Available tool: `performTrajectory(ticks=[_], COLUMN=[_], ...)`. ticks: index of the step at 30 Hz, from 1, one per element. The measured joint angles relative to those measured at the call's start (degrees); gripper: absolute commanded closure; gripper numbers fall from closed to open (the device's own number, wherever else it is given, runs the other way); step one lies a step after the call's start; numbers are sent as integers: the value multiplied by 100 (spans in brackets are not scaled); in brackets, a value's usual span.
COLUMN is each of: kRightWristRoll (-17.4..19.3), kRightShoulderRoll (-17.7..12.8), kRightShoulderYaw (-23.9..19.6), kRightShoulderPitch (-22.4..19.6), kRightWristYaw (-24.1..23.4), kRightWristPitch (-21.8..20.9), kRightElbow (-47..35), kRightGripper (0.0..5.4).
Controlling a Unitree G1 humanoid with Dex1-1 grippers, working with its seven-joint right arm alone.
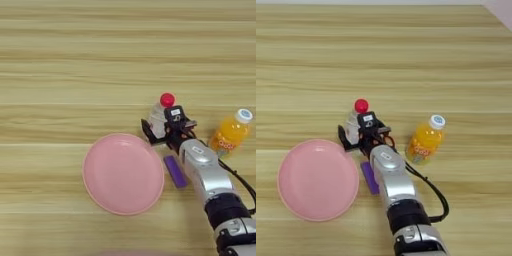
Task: Move the objects on the table
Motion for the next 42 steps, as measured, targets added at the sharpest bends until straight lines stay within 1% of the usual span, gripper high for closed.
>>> performTrajectory(ticks=[5, 9, 11, 16, 17, 21, 26, 32, 42], kRightWristRoll=[39, 50, 51, 52, 53, 75, 78, 79, 112], kRightShoulderRoll=[9, 18, 18, 20, 21, 24, 27, 34, 55], kRightShoulderYaw=[-19, -20, -20, -20, -22, -43, -64, -79, -138], kRightShoulderPitch=[0, 0, 0, 0, 0, 0, 0, 0, 0], kRightWristYaw=[7, 25, 43, 103, 104, 106, 106, 106, 105], kRightWristPitch=[-4, -4, -4, -4, -5, -23, -30, -35, -37], kRightElbow=[5, 6, 6, 7, 8, 10, 10, 11, 11], kRightGripper=[3, 52, 64, 120, 120, 167, 202, 218, 219])
